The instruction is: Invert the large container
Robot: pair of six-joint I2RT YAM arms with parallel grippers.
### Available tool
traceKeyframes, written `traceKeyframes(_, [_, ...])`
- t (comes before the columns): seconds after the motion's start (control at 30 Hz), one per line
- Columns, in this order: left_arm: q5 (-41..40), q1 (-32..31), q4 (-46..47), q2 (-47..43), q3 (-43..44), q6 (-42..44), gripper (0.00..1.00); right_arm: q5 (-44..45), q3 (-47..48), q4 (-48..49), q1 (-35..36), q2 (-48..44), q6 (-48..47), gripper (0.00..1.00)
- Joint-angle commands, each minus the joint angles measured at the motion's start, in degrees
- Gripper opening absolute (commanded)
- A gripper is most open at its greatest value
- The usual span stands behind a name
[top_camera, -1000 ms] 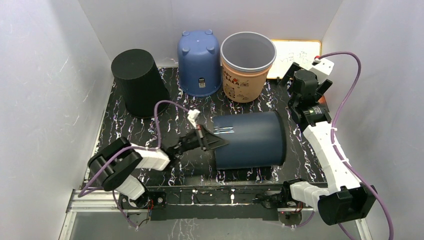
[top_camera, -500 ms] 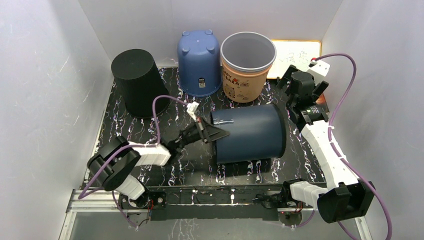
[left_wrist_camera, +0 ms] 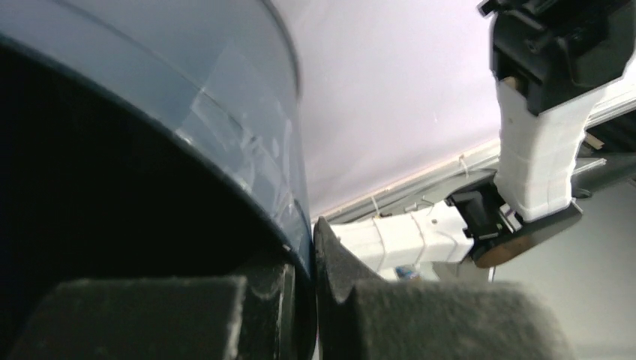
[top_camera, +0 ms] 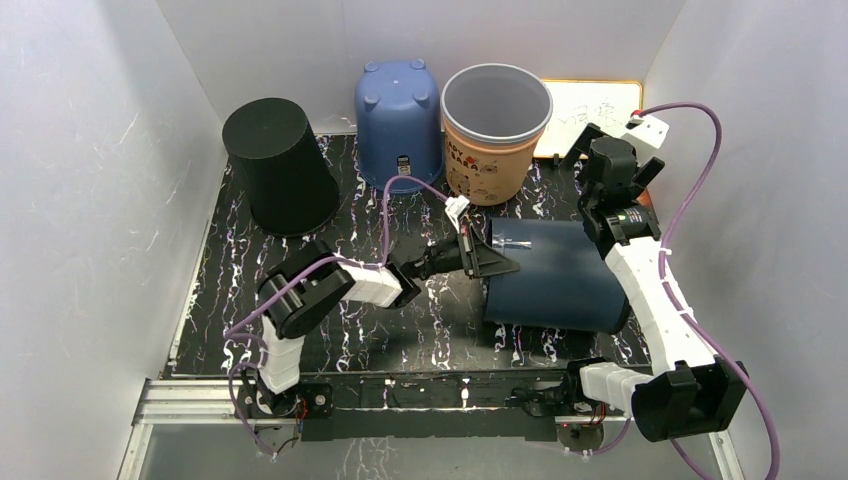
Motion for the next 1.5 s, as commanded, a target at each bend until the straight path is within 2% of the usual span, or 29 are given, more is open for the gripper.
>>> traceKeyframes(0.0, [-3.2, 0.0, 20.7, 0.1, -1.2, 0.0, 0.0, -0.9, 1.0, 1.3, -0.5, -0.8, 0.5, 0.98])
traceKeyframes(0.17, [-3.4, 1.2, 20.8, 0.8, -6.5, 0.6, 0.0, -2.4, 1.5, 1.3, -0.6, -1.7, 0.5, 0.98])
traceKeyframes(0.43, [-2.8, 6.8, 20.8, -1.6, -22.2, 3.1, 0.0, -7.1, 1.3, -1.3, -0.6, -2.5, 0.5, 0.98])
traceKeyframes(0.53, [-1.4, 8.6, 20.8, -2.6, -24.9, 3.6, 0.0, -10.8, 0.6, -2.7, -0.6, -3.4, 1.1, 0.98])
traceKeyframes(0.67, [-0.2, 11.3, 20.7, -6.0, -27.2, 3.0, 0.0, -20.6, -1.7, -4.9, -0.7, -7.4, 4.5, 0.98])
traceKeyframes(0.9, [2.3, 19.4, 20.7, -11.8, -33.2, 1.5, 0.0, -23.8, -4.2, -8.5, -0.5, -12.8, 5.3, 0.96])
traceKeyframes(1.03, [2.4, 19.6, 20.6, -12.9, -34.3, 2.0, 0.0, -32.7, -7.4, -8.0, -0.5, -11.5, 6.0, 0.88])
traceKeyframes(1.23, [2.3, 19.5, 20.6, -13.5, -36.0, 2.7, 0.0, -43.9, -11.4, -5.2, -0.5, -9.5, 5.2, 0.64])
traceKeyframes(1.4, [2.2, 19.5, 20.6, -13.1, -36.5, 3.0, 0.0, -45.9, -11.6, -4.2, -0.5, -9.0, 4.8, 0.63])
traceKeyframes(1.47, [2.2, 19.5, 20.6, -12.9, -36.5, 3.1, 0.0, -46.8, -11.7, -4.1, -0.5, -8.6, 4.7, 0.56])
